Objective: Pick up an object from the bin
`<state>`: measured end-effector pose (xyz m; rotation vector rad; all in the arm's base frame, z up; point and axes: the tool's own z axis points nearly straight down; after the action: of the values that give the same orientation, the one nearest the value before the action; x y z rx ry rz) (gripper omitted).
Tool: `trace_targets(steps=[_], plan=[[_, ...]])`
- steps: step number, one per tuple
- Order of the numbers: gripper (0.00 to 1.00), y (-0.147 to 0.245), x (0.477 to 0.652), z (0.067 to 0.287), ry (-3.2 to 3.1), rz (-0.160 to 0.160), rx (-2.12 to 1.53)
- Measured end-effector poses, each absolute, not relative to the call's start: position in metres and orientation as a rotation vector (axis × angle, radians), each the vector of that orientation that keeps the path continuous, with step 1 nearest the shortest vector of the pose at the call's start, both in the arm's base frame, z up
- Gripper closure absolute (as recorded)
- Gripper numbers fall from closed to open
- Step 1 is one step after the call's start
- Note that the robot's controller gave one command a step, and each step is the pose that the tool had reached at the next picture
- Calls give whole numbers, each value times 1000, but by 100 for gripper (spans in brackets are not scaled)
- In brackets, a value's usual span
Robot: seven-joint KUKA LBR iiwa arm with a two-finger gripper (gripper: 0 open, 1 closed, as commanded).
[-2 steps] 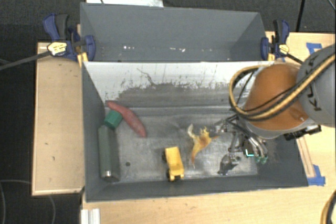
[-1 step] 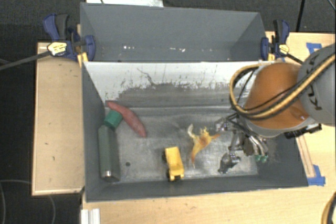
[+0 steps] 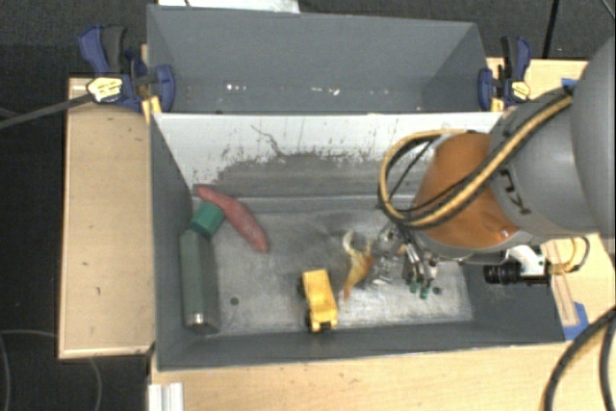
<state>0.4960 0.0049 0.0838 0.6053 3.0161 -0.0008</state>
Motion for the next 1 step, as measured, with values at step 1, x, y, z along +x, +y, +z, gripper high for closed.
trace_targets(steps=[1], plan=[[100, 5, 496, 84, 3016, -1, 604]])
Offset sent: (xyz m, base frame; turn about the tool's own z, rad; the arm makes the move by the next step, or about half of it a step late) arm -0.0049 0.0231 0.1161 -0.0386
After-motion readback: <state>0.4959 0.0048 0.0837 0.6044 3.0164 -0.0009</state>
